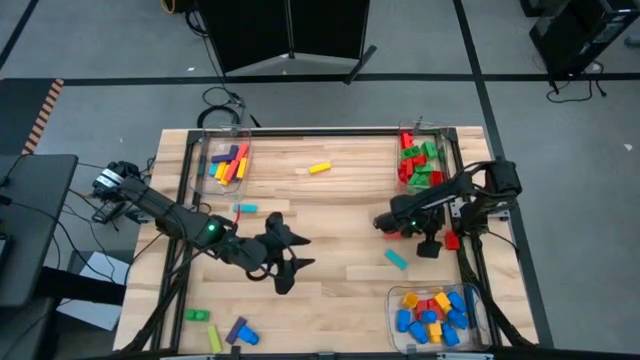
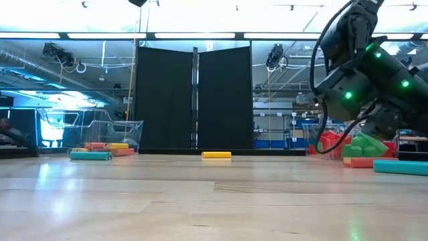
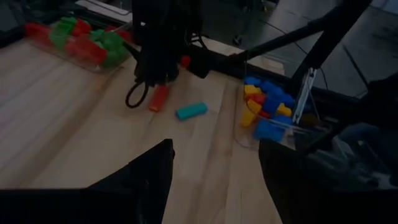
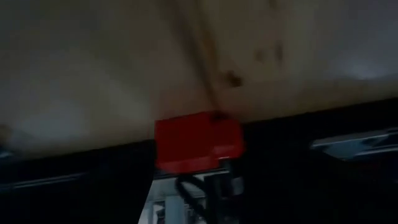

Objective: Sort blocks by size
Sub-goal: Put the red 1 stud game piece into the bottom transparent bin

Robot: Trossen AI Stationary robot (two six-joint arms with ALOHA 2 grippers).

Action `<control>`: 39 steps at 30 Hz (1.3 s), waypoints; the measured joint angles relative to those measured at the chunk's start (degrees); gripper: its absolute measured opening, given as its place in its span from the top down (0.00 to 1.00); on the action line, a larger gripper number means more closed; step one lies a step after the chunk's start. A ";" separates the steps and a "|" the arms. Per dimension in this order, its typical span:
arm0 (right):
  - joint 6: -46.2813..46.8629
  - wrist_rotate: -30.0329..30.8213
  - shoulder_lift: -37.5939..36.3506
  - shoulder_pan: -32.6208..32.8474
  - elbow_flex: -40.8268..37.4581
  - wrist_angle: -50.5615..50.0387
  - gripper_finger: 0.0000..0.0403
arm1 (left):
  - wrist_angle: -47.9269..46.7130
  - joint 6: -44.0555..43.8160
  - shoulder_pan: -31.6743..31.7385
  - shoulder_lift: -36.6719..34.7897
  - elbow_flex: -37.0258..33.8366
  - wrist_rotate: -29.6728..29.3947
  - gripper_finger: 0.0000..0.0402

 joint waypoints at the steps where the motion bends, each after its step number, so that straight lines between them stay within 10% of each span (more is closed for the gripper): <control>1: -0.44 0.86 0.01 -0.36 -0.22 0.01 0.13 | 0.09 -0.19 0.15 0.00 0.00 -0.06 0.39; 39: -5.31 -8.25 -0.08 1.95 -5.35 4.66 0.18 | 1.65 -2.92 2.28 0.02 0.00 -3.39 0.39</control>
